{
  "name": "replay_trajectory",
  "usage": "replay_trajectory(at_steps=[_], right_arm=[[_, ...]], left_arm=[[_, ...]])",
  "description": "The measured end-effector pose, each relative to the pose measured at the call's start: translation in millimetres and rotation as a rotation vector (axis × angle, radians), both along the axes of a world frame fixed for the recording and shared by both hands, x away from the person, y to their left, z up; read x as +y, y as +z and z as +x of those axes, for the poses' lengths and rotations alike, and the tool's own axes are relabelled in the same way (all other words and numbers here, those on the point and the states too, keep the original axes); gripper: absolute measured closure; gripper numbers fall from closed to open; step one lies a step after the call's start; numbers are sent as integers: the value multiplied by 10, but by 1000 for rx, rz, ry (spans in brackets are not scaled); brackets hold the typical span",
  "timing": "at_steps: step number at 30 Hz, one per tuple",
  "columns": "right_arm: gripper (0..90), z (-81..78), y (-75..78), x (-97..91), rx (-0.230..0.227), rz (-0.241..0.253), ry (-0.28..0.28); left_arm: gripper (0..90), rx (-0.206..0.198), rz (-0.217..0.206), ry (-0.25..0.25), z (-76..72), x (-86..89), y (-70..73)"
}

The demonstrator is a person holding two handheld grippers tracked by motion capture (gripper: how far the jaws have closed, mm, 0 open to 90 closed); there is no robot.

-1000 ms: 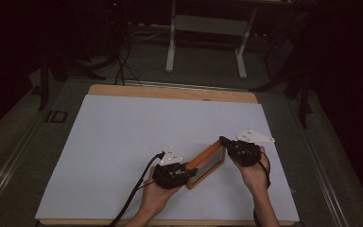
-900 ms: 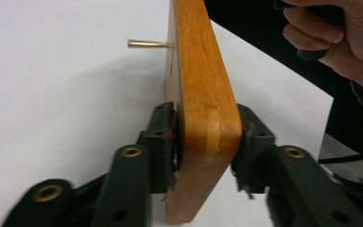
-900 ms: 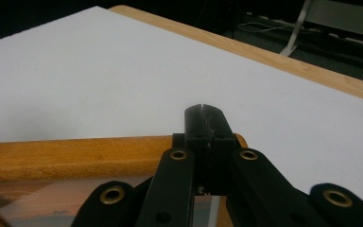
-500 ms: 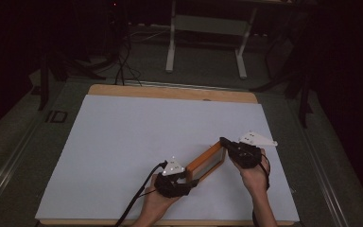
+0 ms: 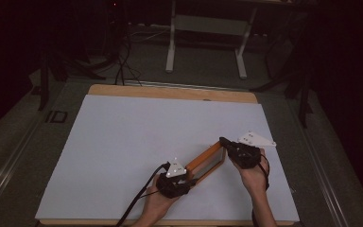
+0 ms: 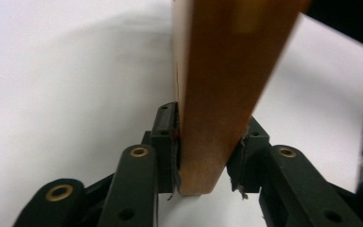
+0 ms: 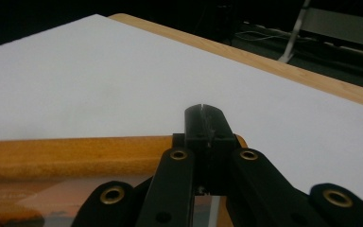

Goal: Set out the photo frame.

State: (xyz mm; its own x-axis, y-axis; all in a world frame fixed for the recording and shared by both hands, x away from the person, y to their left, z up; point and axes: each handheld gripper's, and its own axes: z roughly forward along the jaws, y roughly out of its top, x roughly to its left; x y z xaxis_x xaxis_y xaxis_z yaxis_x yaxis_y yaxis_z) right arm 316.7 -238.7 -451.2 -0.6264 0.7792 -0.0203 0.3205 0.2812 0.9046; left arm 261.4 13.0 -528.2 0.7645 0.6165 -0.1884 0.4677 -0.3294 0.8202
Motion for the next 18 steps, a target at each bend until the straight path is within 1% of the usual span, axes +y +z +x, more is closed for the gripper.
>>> replay_trajectory(at_steps=[2, 4, 8, 10, 11, 14, 18], right_arm=[[900, 1, 5, 3, 2, 1, 1], [900, -6, 20, -5, -2, -4, 0], [900, -23, 69, -49, -9, 7, -4], [900, -33, 96, -77, -17, 12, -5], [900, -37, 106, -88, -20, 15, -5], [900, -43, 126, -117, -25, 20, -5], [898, -41, 134, -139, -16, 36, 11]], left_arm=[[691, 17, -18, -1, 44, 25, 20], [692, 24, -26, -4, 79, 41, 53], [693, 0, -12, -27, 130, 56, 179], [694, -2, -21, -33, 170, 80, 259], [694, -3, -17, -44, 200, 105, 305], [694, 7, -29, -56, 278, 167, 448], [694, 11, -30, -76, 396, 282, 675]])
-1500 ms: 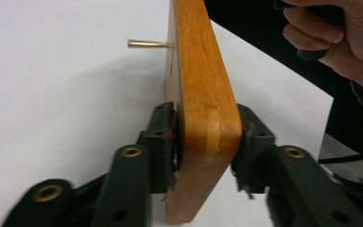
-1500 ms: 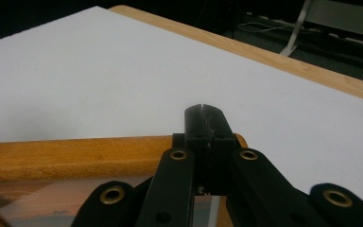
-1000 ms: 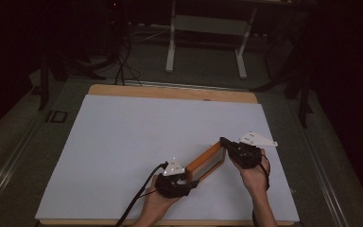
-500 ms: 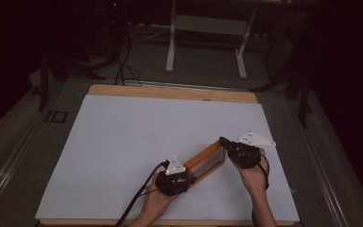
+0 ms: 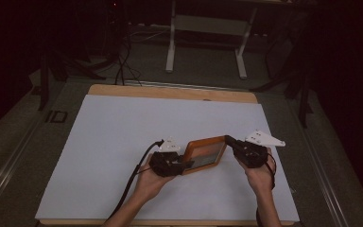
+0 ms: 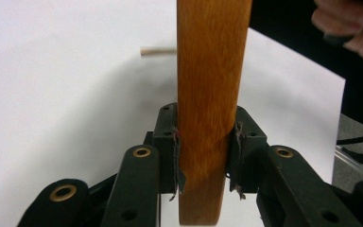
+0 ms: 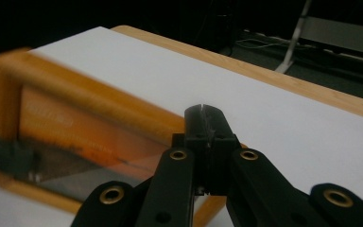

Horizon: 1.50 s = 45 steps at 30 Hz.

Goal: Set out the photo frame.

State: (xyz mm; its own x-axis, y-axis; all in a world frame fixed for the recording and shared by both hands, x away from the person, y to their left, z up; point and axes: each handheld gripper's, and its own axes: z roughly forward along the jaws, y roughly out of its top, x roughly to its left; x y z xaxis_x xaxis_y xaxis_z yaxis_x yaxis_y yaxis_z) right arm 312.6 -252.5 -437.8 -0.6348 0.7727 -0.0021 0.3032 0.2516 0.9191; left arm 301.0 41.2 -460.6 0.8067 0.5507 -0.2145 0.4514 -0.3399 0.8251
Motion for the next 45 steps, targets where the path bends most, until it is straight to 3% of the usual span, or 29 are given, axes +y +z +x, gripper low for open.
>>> replay_trajectory(at_steps=[7, 13, 15, 23, 29, 34, 38, 45], right_arm=[[861, 1, -5, 40, 9, -13, 43], [815, -5, -6, 96, 17, -19, 91], [774, -9, -7, 137, 26, -28, 133], [523, -36, 11, 267, 55, -41, 266], [390, -31, -10, 392, 66, -64, 352], [310, 15, -26, 499, 54, -66, 388], [293, 65, -49, 536, 59, -26, 427], [326, 58, -65, 567, 64, -36, 468]], left_arm=[[694, 12, 9, -64, 158, 192, 329], [693, 6, 43, -130, 200, 277, 473], [692, 0, 59, -146, 206, 290, 501], [689, -36, 67, -199, 198, 278, 514], [686, -65, 76, -247, 190, 242, 516], [684, -84, 77, -286, 198, 226, 514], [682, -93, 86, -307, 196, 205, 521], [679, -100, 91, -335, 208, 189, 526]])
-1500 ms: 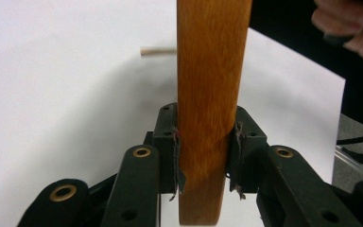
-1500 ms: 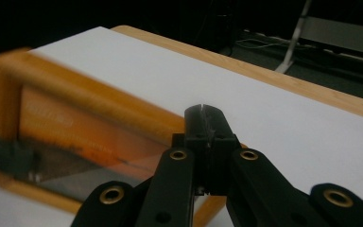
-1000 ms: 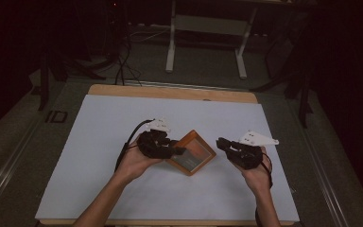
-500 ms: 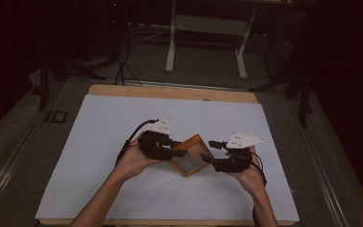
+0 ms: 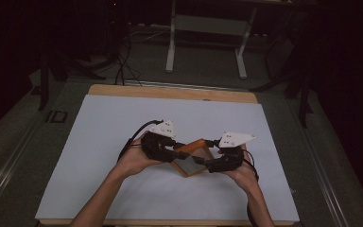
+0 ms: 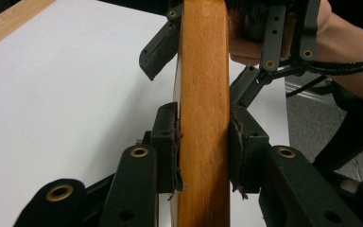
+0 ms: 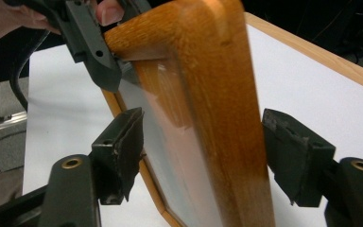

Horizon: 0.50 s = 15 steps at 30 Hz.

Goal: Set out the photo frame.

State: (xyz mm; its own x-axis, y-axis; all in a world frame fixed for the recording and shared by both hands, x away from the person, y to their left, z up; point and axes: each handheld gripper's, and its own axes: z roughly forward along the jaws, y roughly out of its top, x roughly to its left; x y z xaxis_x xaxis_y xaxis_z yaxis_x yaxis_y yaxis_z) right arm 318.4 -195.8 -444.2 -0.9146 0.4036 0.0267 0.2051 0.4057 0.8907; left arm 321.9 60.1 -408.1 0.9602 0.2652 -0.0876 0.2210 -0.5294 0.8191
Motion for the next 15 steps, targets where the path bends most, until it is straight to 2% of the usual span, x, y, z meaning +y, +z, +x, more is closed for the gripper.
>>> replay_trajectory(at_steps=[4, 8, 12, 15], right_arm=[[376, -19, 7, 10, -13, -20, 7], [481, -35, 20, -25, -20, -24, 7], [564, -57, 33, -58, -29, -26, 15], [639, -78, 41, -75, -34, -31, 15]], left_arm=[[675, 12, -12, -6, 26, 20, -11], [657, 15, -17, -6, 40, 42, -21], [606, 42, -36, 34, 81, 84, -40], [491, 66, -74, 85, 130, 155, -62]])
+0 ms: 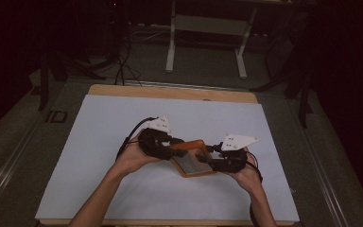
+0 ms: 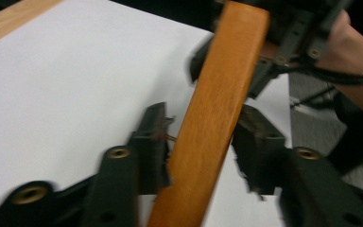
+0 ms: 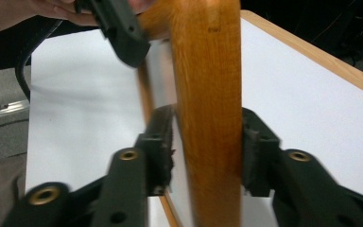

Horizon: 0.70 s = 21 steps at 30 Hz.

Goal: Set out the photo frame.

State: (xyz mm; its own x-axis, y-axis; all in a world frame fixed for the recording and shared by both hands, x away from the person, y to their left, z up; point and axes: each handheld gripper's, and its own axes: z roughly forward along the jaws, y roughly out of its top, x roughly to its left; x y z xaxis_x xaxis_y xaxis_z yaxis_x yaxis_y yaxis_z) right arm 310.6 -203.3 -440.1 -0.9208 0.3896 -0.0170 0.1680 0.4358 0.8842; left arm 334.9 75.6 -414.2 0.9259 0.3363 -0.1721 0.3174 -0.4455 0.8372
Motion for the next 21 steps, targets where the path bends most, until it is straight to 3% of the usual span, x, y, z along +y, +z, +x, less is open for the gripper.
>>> replay_trajectory(at_steps=[9, 15, 21], right_arm=[[677, -10, -8, -53, 4, -6, -18], [677, -11, -15, -87, 9, -11, -19], [677, -17, -18, -108, 8, -17, -15]], left_arm=[[374, -3, -105, 93, 19, 291, -34], [345, 6, -110, 127, 7, 357, -221], [334, -1, -90, 135, -20, 250, -435]])
